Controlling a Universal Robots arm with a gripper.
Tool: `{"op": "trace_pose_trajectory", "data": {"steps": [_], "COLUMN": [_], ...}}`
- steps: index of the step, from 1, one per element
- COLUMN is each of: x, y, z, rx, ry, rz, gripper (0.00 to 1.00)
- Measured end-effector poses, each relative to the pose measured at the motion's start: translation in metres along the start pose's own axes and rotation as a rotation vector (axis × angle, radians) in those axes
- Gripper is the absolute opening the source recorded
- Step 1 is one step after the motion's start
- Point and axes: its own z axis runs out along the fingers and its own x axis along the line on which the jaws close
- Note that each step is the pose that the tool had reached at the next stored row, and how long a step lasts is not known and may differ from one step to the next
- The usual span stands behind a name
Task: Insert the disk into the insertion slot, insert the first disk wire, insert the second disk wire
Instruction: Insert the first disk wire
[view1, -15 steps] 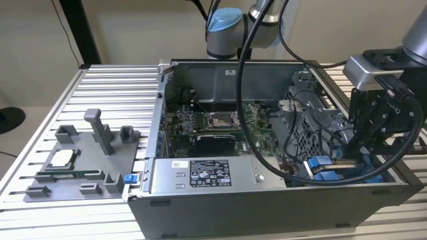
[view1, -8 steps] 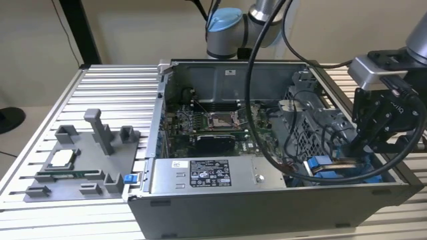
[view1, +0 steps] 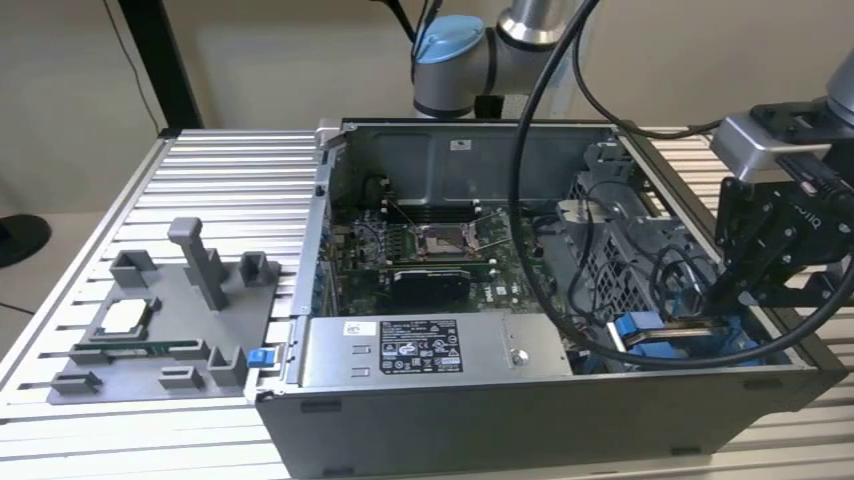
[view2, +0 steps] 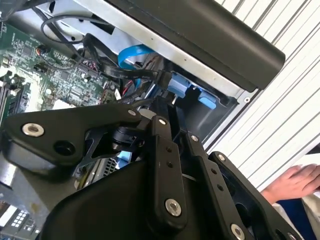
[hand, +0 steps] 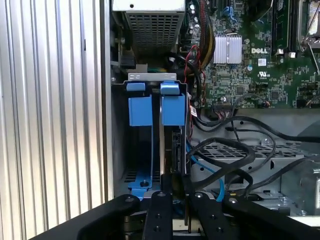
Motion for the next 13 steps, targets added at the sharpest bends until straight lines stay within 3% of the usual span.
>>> {"op": "trace_pose_trajectory", "data": {"steps": [13], "x": [-0.0011], "y": [-0.0004], "z": [0.0027], "rx": [0.0004], "ry": [0.0], "rz": [0.0], "gripper": [0.0]}}
